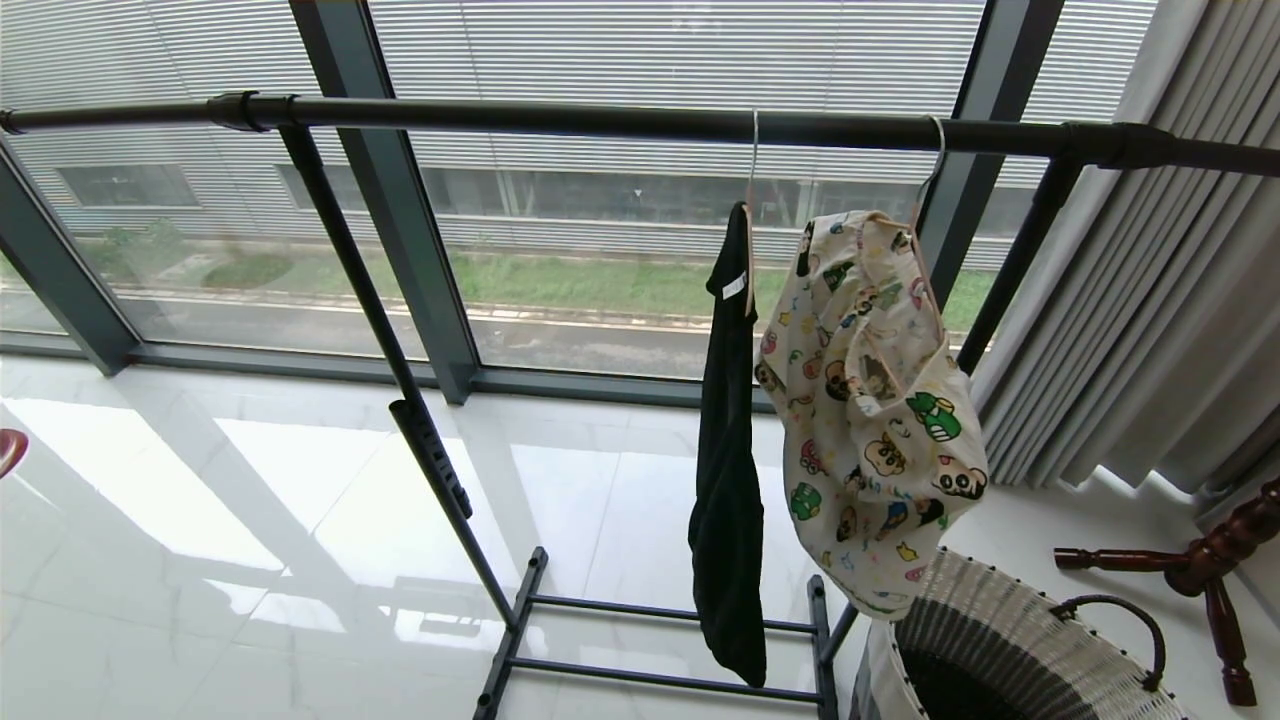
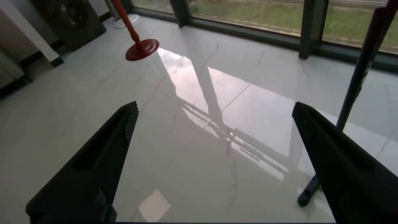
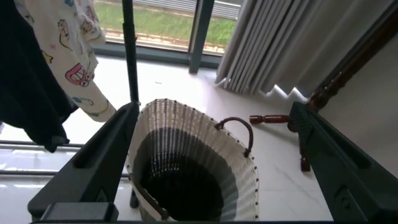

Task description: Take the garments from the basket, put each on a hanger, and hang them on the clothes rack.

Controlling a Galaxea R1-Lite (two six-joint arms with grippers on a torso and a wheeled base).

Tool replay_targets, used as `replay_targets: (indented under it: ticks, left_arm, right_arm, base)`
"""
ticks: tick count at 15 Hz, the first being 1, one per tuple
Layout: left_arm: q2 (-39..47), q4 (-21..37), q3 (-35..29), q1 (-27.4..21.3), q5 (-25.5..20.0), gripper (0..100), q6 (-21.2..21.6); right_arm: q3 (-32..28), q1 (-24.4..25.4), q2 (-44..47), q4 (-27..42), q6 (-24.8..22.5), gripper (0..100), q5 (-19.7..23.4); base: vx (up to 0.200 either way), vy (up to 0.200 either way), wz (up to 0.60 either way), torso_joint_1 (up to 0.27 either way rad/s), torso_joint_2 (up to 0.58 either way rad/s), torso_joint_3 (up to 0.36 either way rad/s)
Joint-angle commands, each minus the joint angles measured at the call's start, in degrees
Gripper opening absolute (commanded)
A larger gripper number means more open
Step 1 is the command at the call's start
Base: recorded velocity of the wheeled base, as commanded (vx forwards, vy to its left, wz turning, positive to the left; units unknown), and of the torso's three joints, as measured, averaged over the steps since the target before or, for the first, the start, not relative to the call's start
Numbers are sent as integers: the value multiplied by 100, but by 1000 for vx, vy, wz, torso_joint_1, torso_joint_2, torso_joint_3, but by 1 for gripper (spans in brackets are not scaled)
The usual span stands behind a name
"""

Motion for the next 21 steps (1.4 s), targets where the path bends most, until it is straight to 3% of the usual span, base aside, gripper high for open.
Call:
replay_targets:
  ticks: [1,2,5,6,9,13,15,16,18,20,21]
  left_arm:
    - [13,-11,2,2,-7,100,-12]
    - [4,-11,2,2,-43,100,-38]
    - [4,-11,2,-7,-429,100,-65]
    - [4,-11,2,-174,-552,100,-65]
    - [-189,-2,2,-1553,-658,100,-65]
    - [-180,-2,2,-1474,-921,100,-241]
    - [-180,-2,2,-1466,-1598,100,-267]
    - [-180,7,2,-1474,-2161,100,-355]
    - [-171,130,2,-1466,-2917,100,-803]
    - [-171,472,-138,-1474,-2961,100,-979]
    - [-207,490,-147,-1439,-2873,100,-1260]
  right_arm:
    - [30,5,9,58,-10,100,93]
    - [30,23,9,76,-19,100,453]
    - [30,23,9,225,-292,100,2176]
    - [30,111,62,339,-300,100,2290]
    - [30,251,44,348,-221,100,2264]
    - [30,243,0,366,-142,100,2185]
    - [30,243,0,375,-81,100,2044]
    - [30,243,0,383,-63,100,1991]
    - [30,243,0,383,-125,100,1982]
    - [30,243,0,383,-186,100,1974]
    - [30,243,9,383,-177,100,1974]
  base:
    - [0,0,0,0,0,0]
    - [0,0,0,0,0,0]
    - [0,0,0,0,0,0]
    - [0,0,0,0,0,0]
    - [0,0,0,0,0,0]
    - [0,0,0,0,0,0]
    - [0,0,0,0,0,0]
    - [0,0,0,0,0,0]
    - [0,0,0,0,0,0]
    - [0,0,0,0,0,0]
    - [0,0,0,0,0,0]
